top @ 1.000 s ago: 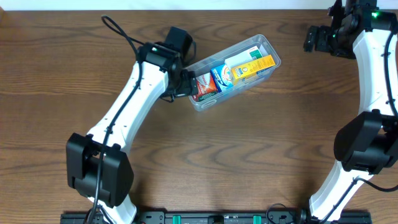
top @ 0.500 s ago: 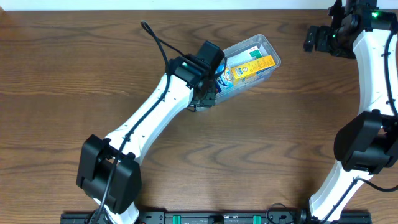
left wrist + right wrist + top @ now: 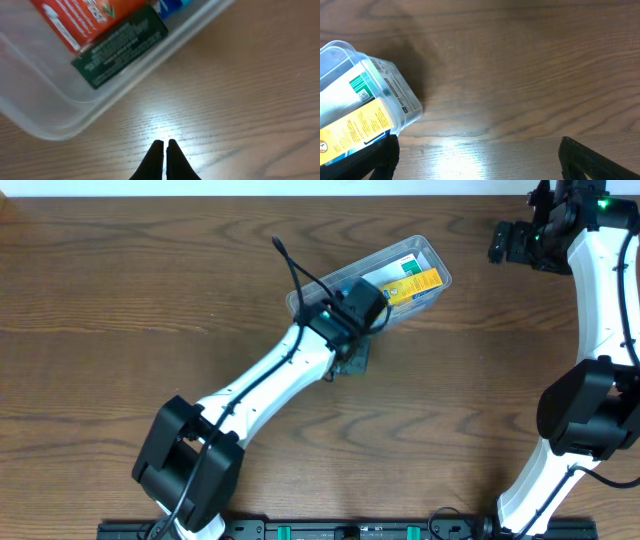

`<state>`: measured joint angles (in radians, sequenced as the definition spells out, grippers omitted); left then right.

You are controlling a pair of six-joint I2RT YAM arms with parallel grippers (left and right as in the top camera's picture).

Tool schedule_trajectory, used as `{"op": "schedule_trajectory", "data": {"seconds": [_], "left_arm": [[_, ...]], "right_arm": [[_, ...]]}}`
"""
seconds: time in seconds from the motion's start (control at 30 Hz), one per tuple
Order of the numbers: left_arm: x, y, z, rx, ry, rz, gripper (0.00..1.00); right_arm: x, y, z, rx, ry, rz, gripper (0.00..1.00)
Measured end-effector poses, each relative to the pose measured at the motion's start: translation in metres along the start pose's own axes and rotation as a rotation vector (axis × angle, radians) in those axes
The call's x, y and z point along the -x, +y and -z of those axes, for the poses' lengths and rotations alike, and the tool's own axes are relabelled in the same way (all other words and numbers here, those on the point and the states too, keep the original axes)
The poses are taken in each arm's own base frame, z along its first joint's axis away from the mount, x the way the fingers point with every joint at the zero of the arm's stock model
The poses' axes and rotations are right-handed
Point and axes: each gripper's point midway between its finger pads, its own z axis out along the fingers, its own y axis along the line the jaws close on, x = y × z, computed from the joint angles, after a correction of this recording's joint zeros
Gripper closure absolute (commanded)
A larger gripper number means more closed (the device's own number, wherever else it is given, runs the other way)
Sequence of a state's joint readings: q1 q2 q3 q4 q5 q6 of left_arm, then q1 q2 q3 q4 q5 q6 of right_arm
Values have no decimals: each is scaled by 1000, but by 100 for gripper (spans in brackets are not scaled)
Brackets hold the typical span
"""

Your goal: Pack container

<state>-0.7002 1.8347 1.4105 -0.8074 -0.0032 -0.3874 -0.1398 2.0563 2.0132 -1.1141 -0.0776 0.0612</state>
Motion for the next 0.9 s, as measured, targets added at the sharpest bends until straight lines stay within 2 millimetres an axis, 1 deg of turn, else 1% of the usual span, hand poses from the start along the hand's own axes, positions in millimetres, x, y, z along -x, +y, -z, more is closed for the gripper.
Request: {"op": "schedule_trajectory", "data": {"seconds": [0.1,0.2,0.37,0.6,0.73,0.9], "left_arm": [[-4,4,-6,15,2,-12,94],[-2,10,-11,48,-21,-23,94],[7,19,-17,101,-81,-39,94],[28,29,-20,163,-170,-49,94],[37,43,-21,193,-192,-27,94],[45,72,-20,237,-198,26,94]], "right_arm": [[0,0,0,0,0,0,1],[0,0,0,0,0,0,1],[0,0,0,0,0,0,1],[0,0,0,0,0,0,1],[0,0,0,0,0,0,1],[0,0,0,0,0,0,1]]}}
